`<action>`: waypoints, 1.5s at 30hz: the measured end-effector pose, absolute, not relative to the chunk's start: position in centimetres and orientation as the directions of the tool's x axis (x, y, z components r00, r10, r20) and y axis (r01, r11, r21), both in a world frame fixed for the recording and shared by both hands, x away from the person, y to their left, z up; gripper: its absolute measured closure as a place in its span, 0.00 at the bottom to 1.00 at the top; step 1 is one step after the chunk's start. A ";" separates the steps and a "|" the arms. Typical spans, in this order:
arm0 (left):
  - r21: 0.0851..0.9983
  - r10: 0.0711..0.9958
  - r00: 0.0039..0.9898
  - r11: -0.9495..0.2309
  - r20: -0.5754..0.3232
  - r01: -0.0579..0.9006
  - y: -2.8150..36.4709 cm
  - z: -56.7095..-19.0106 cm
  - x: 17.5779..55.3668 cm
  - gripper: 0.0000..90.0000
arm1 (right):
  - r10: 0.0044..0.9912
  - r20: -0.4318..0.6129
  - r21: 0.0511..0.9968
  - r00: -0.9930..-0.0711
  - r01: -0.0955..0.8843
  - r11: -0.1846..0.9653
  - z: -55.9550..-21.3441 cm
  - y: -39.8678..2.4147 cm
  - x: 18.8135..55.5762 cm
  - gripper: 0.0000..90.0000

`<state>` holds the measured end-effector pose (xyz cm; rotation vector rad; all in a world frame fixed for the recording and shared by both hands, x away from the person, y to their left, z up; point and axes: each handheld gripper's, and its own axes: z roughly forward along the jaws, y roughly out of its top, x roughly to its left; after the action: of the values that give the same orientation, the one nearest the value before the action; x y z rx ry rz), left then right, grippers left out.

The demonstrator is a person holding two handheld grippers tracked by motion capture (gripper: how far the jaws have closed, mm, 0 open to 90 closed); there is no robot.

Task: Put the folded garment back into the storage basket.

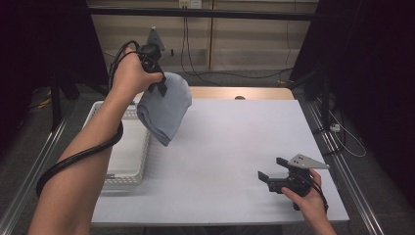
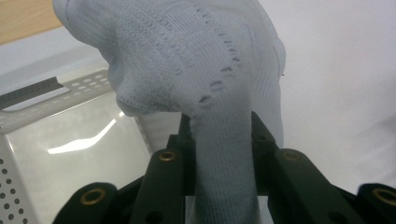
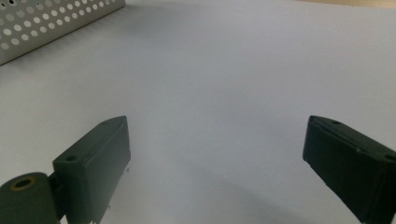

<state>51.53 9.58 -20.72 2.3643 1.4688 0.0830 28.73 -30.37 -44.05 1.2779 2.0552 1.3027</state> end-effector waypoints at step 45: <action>0.340 0.945 0.320 -0.281 -0.064 0.898 17.5 -20.8 53.4 0.82 | 0.848 0.133 0.856 -0.513 0.491 0.163 -44.2 -29.9 28.8 0.08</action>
<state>53.36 17.49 -20.76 2.2780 1.6530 0.2143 28.83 -29.89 -44.21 1.2735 2.0686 1.2931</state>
